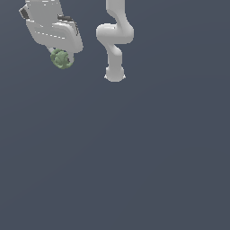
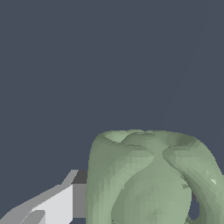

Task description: Pick up the object and move it to a goal position.

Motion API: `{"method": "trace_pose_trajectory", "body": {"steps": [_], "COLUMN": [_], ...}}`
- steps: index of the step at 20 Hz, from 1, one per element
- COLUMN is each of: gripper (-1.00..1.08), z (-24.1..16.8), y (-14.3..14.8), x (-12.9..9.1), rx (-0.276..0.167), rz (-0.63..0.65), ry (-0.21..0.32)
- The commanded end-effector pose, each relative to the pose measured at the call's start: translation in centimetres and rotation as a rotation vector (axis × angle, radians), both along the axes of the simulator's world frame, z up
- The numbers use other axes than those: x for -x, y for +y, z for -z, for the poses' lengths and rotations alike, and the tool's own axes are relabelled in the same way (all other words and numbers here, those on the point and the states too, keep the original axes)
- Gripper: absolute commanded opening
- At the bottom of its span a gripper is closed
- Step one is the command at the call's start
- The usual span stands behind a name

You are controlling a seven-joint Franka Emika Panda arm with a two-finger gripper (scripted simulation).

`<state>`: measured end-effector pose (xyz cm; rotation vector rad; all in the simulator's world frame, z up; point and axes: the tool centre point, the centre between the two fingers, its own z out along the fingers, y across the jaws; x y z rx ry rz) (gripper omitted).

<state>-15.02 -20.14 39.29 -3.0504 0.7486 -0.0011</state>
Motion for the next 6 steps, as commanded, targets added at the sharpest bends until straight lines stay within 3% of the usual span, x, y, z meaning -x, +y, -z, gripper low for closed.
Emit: {"method": "trace_pose_trajectory", "body": {"steps": [1, 6], "gripper": [-1.0, -1.0], "z": [-0.66, -0.95], "y": [-0.56, -0.8], "x": [0.07, -0.01], "rx": [0.0, 0.001], "rz": [-0.001, -0.001], "ry": [0.001, 0.001]}}
